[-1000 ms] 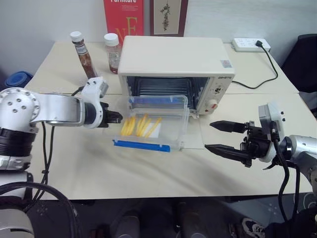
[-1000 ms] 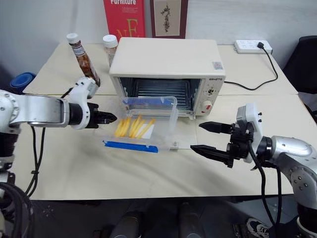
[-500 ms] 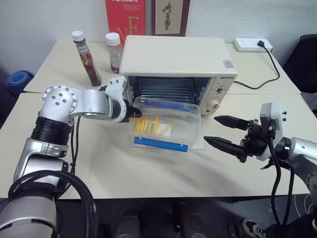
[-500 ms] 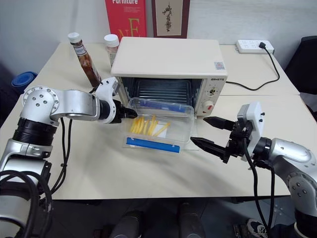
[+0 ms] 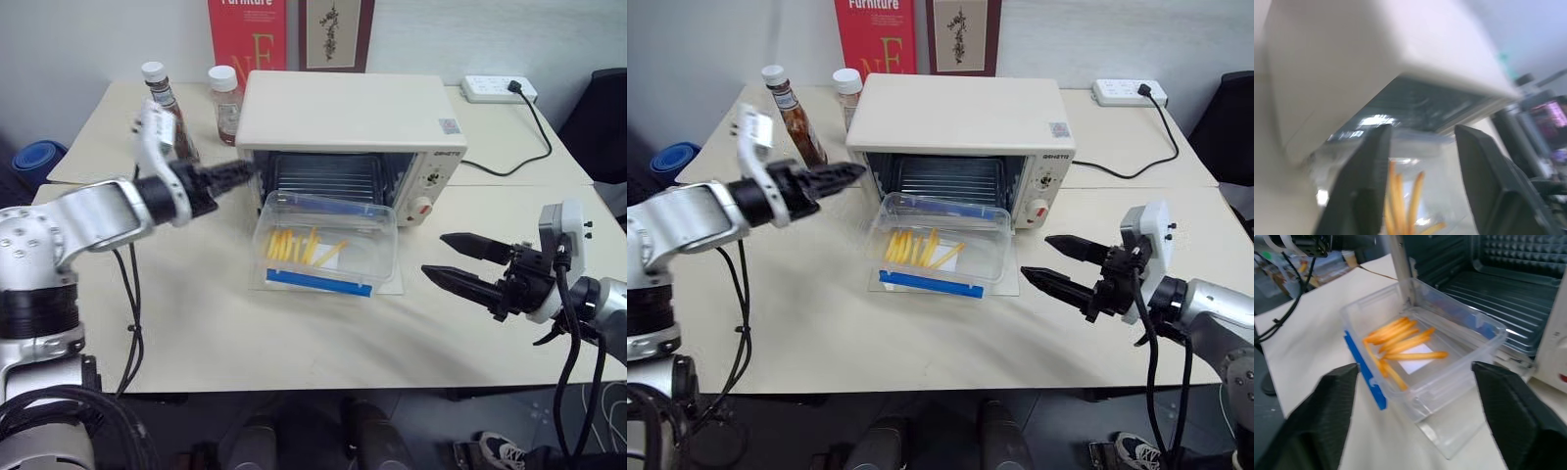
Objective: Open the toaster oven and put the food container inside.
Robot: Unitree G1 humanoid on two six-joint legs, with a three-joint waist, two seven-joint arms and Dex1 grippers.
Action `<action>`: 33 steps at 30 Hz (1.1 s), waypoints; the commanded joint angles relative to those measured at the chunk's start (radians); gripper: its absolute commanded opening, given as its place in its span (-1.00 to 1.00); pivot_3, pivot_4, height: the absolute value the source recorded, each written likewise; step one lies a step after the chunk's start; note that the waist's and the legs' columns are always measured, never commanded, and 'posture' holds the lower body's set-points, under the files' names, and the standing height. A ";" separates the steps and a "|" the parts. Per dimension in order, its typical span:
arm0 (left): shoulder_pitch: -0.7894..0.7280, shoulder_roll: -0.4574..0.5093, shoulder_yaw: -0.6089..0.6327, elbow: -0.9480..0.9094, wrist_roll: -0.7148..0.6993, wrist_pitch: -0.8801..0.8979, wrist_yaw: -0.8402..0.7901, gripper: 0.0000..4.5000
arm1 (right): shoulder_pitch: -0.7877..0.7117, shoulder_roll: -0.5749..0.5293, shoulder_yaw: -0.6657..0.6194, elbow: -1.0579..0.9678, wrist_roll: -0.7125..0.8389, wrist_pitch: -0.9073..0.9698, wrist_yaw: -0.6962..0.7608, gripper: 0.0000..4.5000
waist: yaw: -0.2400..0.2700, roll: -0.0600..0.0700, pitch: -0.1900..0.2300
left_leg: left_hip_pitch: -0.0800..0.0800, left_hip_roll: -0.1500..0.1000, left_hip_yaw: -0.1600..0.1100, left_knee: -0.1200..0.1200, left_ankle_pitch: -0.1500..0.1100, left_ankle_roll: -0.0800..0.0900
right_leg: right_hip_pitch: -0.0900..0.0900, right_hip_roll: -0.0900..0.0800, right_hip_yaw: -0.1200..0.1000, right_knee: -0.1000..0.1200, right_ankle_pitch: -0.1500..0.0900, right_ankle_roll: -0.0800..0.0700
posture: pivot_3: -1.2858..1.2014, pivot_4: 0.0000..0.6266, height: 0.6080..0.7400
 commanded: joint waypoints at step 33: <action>0.002 -0.383 -0.362 -0.022 1.262 -0.273 -0.510 -1.00 | -0.348 0.372 0.426 0.395 -0.601 -0.307 -0.262 -0.99 | -0.011 0.000 0.000 | -0.009 0.000 -0.002 0.004 0.002 0.006 | -0.008 0.001 0.001 0.004 0.005 0.006 | 0.03 -0.52 1.00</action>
